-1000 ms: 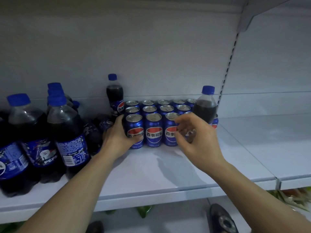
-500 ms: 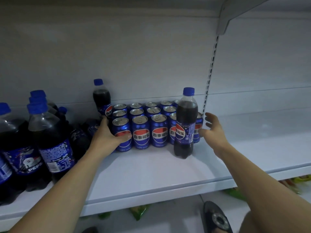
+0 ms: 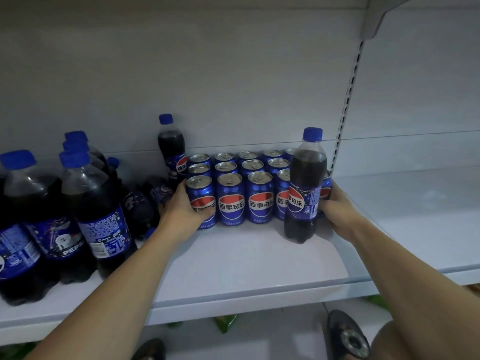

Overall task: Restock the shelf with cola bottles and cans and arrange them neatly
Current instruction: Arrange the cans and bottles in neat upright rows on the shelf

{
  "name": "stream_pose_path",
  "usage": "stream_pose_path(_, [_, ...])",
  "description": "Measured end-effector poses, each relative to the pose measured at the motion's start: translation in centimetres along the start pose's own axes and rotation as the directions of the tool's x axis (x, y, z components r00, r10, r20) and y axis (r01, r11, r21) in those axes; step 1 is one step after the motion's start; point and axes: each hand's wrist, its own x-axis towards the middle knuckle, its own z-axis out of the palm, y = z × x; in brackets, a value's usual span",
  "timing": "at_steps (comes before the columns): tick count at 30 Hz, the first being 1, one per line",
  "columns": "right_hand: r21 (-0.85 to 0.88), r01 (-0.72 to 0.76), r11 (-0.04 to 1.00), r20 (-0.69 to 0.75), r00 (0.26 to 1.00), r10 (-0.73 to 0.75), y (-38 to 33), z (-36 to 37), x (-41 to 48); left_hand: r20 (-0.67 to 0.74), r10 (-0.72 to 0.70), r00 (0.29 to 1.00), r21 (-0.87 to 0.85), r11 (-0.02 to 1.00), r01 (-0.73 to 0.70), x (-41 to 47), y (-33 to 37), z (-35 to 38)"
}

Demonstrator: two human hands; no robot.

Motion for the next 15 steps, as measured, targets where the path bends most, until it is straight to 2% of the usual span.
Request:
stream_pose_path(10, [-0.025, 0.003, 1.000, -0.045, 0.999, -0.004, 0.3, 0.5, 0.2, 0.036, -0.011, 0.999, 0.014, 1.000, 0.011, 0.0, 0.3, -0.6])
stream_pose_path(15, [-0.030, 0.067, 0.997, -0.108, 0.992, -0.070, -0.1, 0.6, -0.4, -0.002, 0.014, 1.000, -0.025, 1.000, -0.014, -0.1, 0.8, -1.2])
